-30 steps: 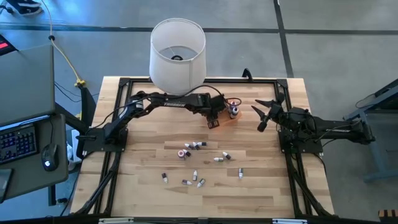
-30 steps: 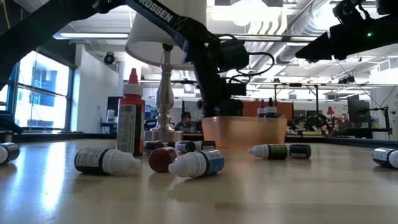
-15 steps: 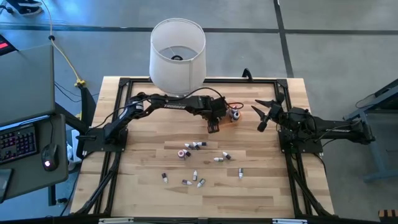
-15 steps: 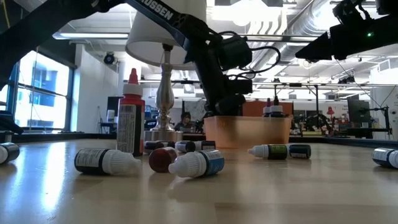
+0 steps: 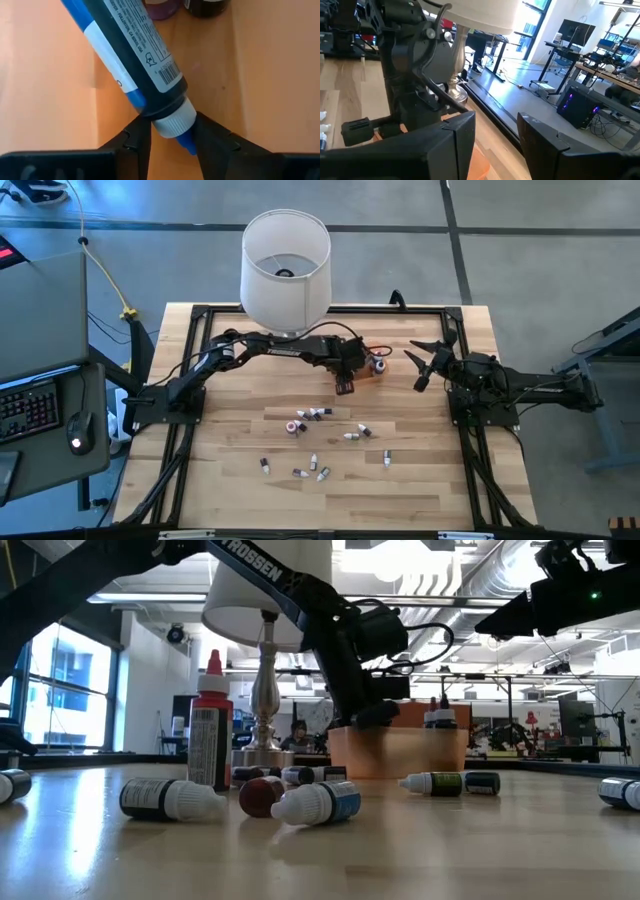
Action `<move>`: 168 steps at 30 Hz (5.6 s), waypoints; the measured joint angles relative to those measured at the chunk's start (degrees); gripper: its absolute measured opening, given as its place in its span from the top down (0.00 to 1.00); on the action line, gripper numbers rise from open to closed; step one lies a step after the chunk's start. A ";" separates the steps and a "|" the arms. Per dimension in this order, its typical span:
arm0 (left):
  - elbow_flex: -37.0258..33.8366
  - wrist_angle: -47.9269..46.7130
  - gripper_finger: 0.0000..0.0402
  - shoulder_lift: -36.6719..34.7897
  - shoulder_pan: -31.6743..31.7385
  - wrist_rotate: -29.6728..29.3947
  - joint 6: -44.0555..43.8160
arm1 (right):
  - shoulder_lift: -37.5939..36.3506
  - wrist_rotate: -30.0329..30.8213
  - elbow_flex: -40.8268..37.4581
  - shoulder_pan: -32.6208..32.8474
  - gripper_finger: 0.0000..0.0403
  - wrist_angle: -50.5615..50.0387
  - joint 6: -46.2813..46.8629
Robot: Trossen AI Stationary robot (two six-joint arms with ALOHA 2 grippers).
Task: Pick & Place food coloring
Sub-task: Adjust the large blue food coloring bottle in the orange bin
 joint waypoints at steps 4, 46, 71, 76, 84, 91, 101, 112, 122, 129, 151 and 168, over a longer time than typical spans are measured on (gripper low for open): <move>-0.09 -0.30 0.75 -0.34 -0.02 -0.55 -0.35 | 0.00 0.02 0.00 -0.02 0.65 0.00 -0.01; 31.47 -38.29 0.73 -0.26 -0.02 33.77 -15.70 | 42.81 -15.35 0.00 5.46 0.65 35.97 -25.59; 31.54 -35.76 0.73 -0.37 -0.19 38.03 -26.22 | 43.78 -9.56 1.44 7.61 0.51 35.28 -32.25; 31.54 -32.83 0.73 -0.37 -0.75 39.52 -29.20 | 43.71 -11.88 1.51 6.28 0.49 33.47 -32.47; 31.53 -31.27 0.71 -0.37 -0.83 39.89 -28.42 | 43.76 -14.92 1.51 5.98 0.52 34.23 -34.57; 31.54 -29.64 0.66 -0.37 -0.77 39.00 -28.27 | 43.78 -15.54 1.44 6.01 0.62 31.71 -34.52; 31.61 -25.95 0.65 -0.42 -0.73 38.99 -28.21 | 43.82 -15.65 1.40 6.03 0.67 29.19 -33.49; 31.61 -28.48 0.65 -5.97 -1.16 36.06 -17.78 | 43.80 -14.91 1.40 6.03 0.66 31.45 -28.40; 31.74 -34.46 0.65 -14.28 -9.16 6.18 -2.35 | 43.67 -16.06 1.40 6.03 0.66 35.06 -20.29; 31.50 -35.24 0.65 -13.93 -17.73 -5.08 7.15 | 43.65 -25.16 1.40 6.01 0.66 41.18 -11.90; 31.45 -24.64 0.65 -10.64 -21.27 -12.89 6.81 | 43.63 -33.66 1.44 6.03 0.66 42.31 -8.60; 31.70 -19.76 0.65 -7.79 -20.55 -10.77 7.53 | 43.61 -33.11 1.53 6.01 0.66 42.00 -9.47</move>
